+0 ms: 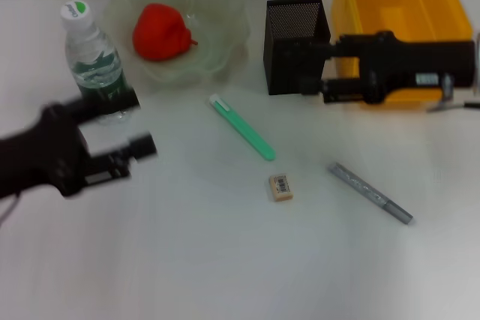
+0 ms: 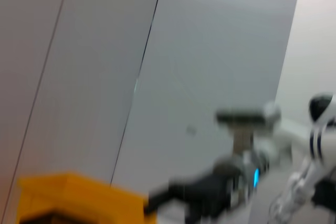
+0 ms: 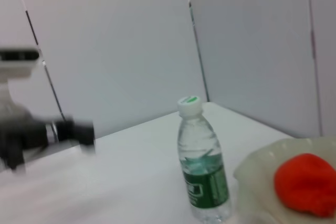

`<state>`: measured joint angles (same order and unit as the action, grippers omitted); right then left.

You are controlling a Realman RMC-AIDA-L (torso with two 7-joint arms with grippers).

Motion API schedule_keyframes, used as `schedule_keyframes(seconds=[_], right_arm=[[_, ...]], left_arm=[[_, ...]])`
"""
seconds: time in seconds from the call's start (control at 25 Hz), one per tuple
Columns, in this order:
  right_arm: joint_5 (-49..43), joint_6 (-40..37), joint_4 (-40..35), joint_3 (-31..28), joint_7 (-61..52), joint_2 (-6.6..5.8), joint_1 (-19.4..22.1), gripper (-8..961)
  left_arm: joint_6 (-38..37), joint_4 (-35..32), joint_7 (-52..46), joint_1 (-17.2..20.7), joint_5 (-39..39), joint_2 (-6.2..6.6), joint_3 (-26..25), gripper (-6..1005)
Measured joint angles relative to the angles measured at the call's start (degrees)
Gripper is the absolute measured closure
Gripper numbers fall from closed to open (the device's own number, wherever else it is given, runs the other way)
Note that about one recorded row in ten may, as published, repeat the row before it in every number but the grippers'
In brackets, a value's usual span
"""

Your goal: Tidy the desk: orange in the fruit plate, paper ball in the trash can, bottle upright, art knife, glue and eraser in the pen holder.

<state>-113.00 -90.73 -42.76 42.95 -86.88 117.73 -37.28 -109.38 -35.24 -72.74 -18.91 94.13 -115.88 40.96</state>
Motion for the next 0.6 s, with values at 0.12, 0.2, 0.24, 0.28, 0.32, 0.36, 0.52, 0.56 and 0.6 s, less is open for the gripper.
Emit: schedule_keyframes(seconds=[0.12, 0.2, 0.24, 0.28, 0.32, 0.36, 0.52, 0.56, 0.6], right_arm=[[-0.26, 0.65, -4.22, 4.87, -8.21, -0.14, -2.61, 345], [-1.51, 1.65, -7.63, 8.87, -13.99, -0.13, -4.11, 346], [-3.04, 2.46, -9.45, 10.74, -17.76, -0.04, -5.01, 347], [-7.17, 4.01, -12.88, 14.10, -24.95, 0.24, -7.19, 348], [-7.17, 4.01, -12.88, 14.10, -24.95, 0.24, -7.19, 348], [-9.51, 4.52, -14.14, 15.55, -28.43, 0.37, -8.38, 349], [-18.44, 5.14, -16.00, 19.73, -41.08, 0.68, -14.22, 352], [-21.01, 5.20, -15.71, 20.33, -44.37, 0.82, -15.97, 352], [-23.48, 5.24, -15.22, 20.80, -47.33, 0.99, -17.66, 353]], left_arm=[[4.37, 5.47, 7.51, 0.34, 5.08, -0.36, -0.41, 208], [6.85, 8.41, 11.39, 0.68, 5.45, -0.39, -0.39, 208], [7.58, 8.95, 11.96, 0.70, 5.48, -0.43, -0.21, 208], [8.06, 9.15, 12.24, 0.70, 5.50, -0.46, -0.10, 208], [8.06, 9.15, 12.24, 0.70, 5.50, -0.46, -0.10, 208], [8.06, 9.15, 12.24, 0.70, 5.50, -0.46, -0.10, 208], [10.02, 9.32, 12.45, 0.69, 5.88, -0.83, 0.96, 208], [10.55, 9.33, 12.45, 0.66, 6.17, -0.94, 1.13, 208], [10.55, 9.33, 12.45, 0.66, 6.17, -0.94, 1.13, 208]])
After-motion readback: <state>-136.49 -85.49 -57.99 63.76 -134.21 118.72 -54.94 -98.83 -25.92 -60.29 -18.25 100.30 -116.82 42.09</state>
